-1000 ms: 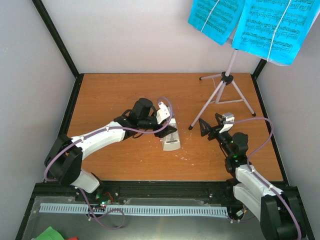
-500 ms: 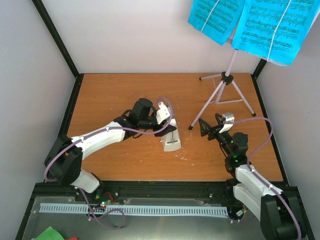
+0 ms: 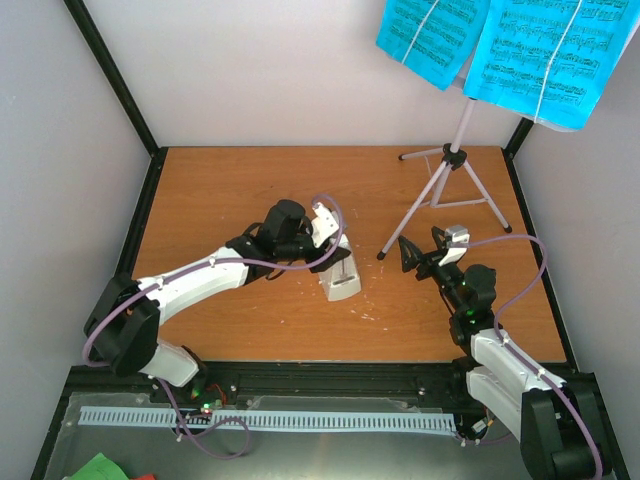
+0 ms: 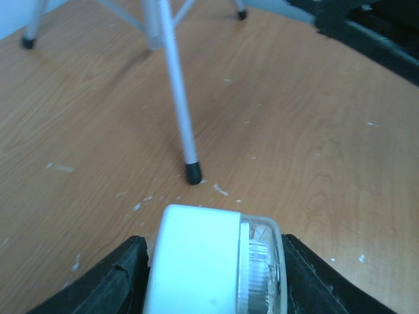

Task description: Pack up the instrument practice props

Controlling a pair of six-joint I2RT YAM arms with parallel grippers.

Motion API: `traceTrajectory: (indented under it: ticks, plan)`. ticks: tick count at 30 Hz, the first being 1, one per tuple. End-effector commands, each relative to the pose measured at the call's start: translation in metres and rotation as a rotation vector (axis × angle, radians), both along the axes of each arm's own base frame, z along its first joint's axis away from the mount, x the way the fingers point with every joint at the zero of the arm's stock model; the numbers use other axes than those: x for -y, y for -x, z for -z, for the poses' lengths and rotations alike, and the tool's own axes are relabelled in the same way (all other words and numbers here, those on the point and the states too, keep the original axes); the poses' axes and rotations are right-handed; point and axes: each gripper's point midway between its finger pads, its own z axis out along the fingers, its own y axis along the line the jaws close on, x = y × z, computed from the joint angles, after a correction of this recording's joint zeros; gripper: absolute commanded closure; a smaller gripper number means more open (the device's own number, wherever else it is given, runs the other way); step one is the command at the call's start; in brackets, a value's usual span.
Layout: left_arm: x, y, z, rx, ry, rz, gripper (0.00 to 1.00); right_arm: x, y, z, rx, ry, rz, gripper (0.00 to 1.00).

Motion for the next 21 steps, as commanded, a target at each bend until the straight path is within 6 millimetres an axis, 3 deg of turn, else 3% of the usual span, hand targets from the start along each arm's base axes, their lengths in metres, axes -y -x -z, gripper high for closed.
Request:
traceTrajectory:
  ticks: [1,4,9,12,17,21]
  plan:
    - [-0.016,-0.012,-0.008,-0.004,-0.007,-0.241,0.5,0.005,0.0,-0.001,0.02,0.006,0.027,0.0]
    - [-0.025,-0.018,-0.001,-0.046,-0.028,-0.402,0.5,0.006,0.0,0.0,0.015,0.007,0.032,0.0]
    - [-0.012,-0.005,0.011,-0.169,-0.007,-0.43,0.42,0.006,-0.002,0.001,0.011,0.008,0.035,0.0]
    - [-0.003,0.006,0.012,-0.23,0.018,-0.381,0.25,0.008,-0.002,0.002,0.006,0.009,0.043,0.0]
    - [0.001,0.018,-0.006,-0.238,0.066,-0.316,0.02,0.006,-0.001,0.001,0.01,0.01,0.032,0.0]
    - [-0.008,0.019,-0.039,-0.187,0.131,-0.321,0.01,0.002,0.0,-0.004,0.01,-0.006,0.008,0.0]
